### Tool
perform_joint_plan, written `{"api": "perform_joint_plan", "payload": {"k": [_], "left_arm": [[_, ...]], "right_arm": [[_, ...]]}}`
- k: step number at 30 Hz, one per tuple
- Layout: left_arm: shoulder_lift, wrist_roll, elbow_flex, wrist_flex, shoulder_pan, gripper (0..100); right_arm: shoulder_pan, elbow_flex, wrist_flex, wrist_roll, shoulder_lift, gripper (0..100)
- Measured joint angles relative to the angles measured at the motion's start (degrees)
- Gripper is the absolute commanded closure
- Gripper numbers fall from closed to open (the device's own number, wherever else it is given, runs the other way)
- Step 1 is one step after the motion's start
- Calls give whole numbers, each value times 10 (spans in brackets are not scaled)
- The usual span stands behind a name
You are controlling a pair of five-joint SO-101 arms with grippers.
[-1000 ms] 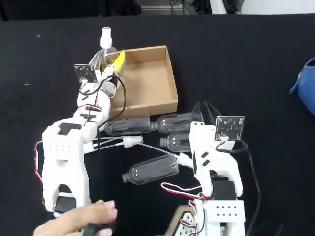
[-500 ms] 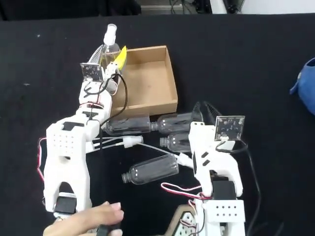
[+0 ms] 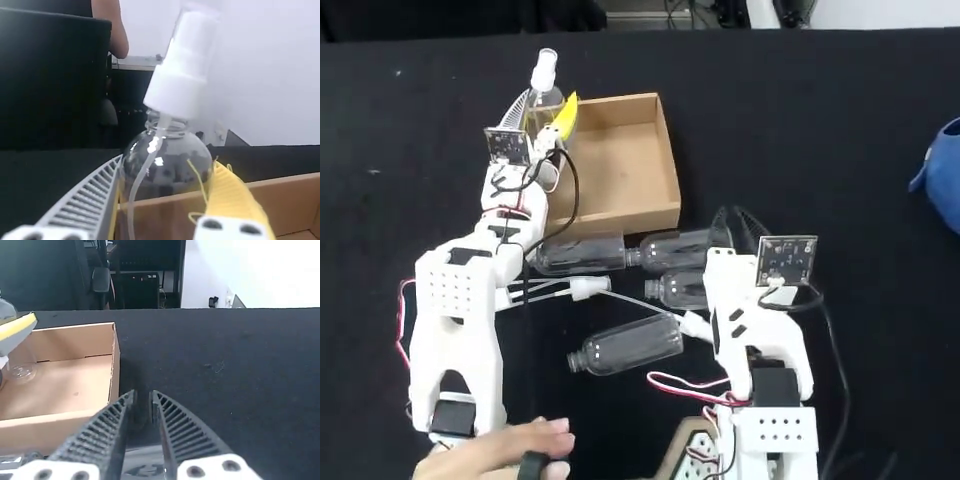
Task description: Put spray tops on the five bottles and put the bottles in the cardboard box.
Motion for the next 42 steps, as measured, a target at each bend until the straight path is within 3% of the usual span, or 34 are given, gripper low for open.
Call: {"api": "perform_joint_plan", "payload": {"k": [6, 15, 34, 42], "left_arm": [[0, 0, -5, 6, 0, 874], [0, 0, -5, 6, 0, 810], [-21, 4, 8, 12, 1, 808], [-110, 16, 61, 143, 2, 808]], "right_arm": [[0, 0, 0, 0, 0, 966], [0, 0, 0, 0, 0, 966], [0, 0, 0, 0, 0, 966], [0, 0, 0, 0, 0, 966]]}}
